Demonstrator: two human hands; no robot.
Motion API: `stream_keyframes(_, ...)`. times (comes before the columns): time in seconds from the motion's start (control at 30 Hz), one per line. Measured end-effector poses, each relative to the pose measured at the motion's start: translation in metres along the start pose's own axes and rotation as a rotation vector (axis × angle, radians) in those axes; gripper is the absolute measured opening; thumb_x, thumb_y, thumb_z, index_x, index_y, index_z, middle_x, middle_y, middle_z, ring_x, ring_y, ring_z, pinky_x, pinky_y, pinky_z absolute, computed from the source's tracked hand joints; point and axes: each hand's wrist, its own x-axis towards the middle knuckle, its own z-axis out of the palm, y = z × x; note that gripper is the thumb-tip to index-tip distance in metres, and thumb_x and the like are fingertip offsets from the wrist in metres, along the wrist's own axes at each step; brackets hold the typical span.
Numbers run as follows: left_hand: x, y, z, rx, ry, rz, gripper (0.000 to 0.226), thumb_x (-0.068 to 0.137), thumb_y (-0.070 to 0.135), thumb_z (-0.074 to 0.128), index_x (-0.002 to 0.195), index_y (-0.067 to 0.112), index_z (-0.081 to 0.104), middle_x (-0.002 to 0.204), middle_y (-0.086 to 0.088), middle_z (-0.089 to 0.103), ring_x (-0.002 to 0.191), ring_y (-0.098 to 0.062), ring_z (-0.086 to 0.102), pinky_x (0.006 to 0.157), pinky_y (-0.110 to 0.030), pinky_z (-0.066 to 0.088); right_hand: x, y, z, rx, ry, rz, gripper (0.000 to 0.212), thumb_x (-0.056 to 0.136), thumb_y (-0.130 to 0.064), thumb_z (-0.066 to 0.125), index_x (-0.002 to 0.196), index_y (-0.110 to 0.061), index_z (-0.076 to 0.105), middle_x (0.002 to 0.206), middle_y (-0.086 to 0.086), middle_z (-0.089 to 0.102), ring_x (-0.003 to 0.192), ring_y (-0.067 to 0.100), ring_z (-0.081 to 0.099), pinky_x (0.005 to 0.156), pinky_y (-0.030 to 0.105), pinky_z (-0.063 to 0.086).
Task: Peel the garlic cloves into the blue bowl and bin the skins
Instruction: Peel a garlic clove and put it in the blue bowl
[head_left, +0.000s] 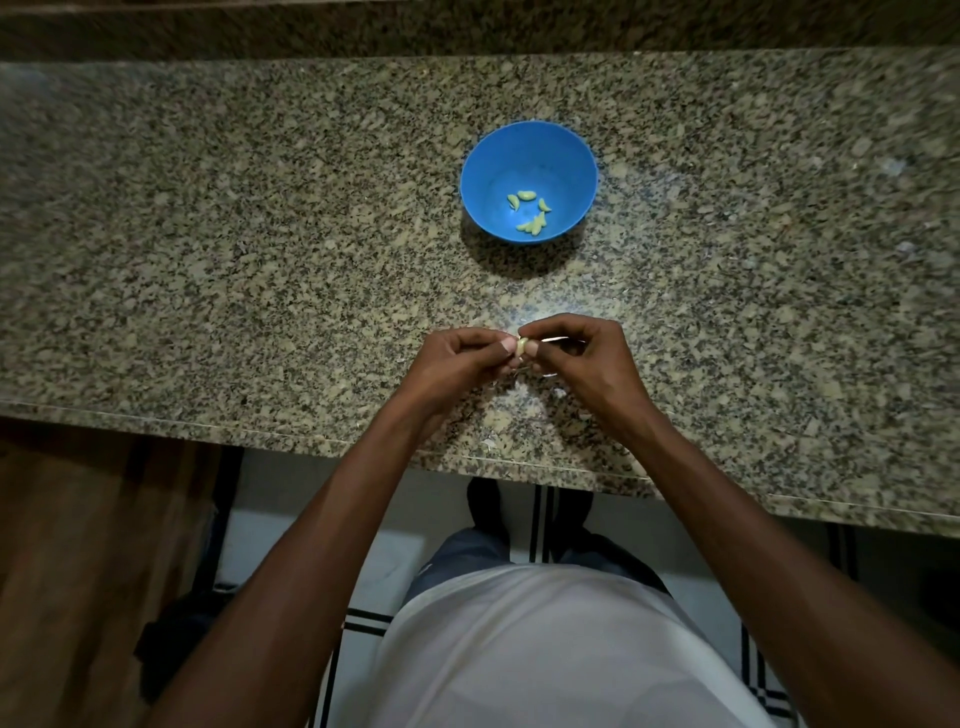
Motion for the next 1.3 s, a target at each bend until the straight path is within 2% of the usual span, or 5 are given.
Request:
stream_keyframes(0.47, 0.001, -0.001, 0.007, 0.450, 0.063, 0.245, 0.022, 0.097, 0.029, 0.074, 0.110, 0.011, 0.076, 0.097, -0.002, 0.080, 0.093, -0.015, 0.078, 0.089, -0.039, 0.063, 0.001, -0.005, -0.008, 0.006, -0.021, 0.012, 0.013, 0.093, -0.003, 0.077, 0.105, -0.006, 0.081, 0.087, -0.004, 0.081, 0.080, 0.013, 0.078, 0.064, 0.019, 0.057)
stream_keyframes(0.67, 0.004, 0.001, 0.011, 0.739, 0.101, 0.360, 0.021, 0.098, 0.031, 0.072, 0.107, 0.012, 0.074, 0.091, 0.003, 0.076, 0.080, -0.007, 0.074, 0.074, -0.026, 0.063, 0.003, -0.007, -0.009, -0.171, -0.053, -0.035, 0.013, 0.092, -0.013, 0.079, 0.104, -0.016, 0.083, 0.091, -0.003, 0.081, 0.081, 0.016, 0.079, 0.077, 0.040, 0.066)
stream_keyframes(0.9, 0.005, 0.003, 0.007, 0.601, 0.070, 0.288, 0.017, 0.096, 0.032, 0.074, 0.099, 0.015, 0.076, 0.089, 0.001, 0.078, 0.085, -0.016, 0.076, 0.082, -0.043, 0.065, 0.004, -0.011, -0.012, -0.163, -0.077, -0.022, 0.014, 0.093, -0.013, 0.078, 0.105, -0.018, 0.083, 0.090, -0.004, 0.081, 0.082, 0.015, 0.078, 0.074, 0.049, 0.066)
stream_keyframes(1.07, 0.004, 0.002, 0.009, 0.539, 0.084, 0.295, 0.016, 0.098, 0.026, 0.072, 0.102, 0.012, 0.076, 0.089, -0.001, 0.079, 0.084, -0.014, 0.077, 0.078, -0.036, 0.063, 0.005, -0.010, -0.012, -0.104, -0.063, 0.000, 0.014, 0.092, -0.013, 0.079, 0.105, -0.016, 0.083, 0.089, -0.003, 0.082, 0.083, 0.015, 0.079, 0.071, 0.038, 0.063)
stream_keyframes(1.3, 0.002, 0.003, 0.009, 0.340, 0.040, 0.226, 0.021, 0.096, 0.023, 0.076, 0.108, 0.006, 0.078, 0.095, -0.009, 0.080, 0.093, -0.023, 0.078, 0.090, -0.040, 0.062, 0.010, -0.007, -0.009, -0.098, -0.023, 0.014, 0.022, 0.091, -0.008, 0.078, 0.111, -0.018, 0.081, 0.100, -0.001, 0.081, 0.086, 0.019, 0.079, 0.079, 0.053, 0.065)
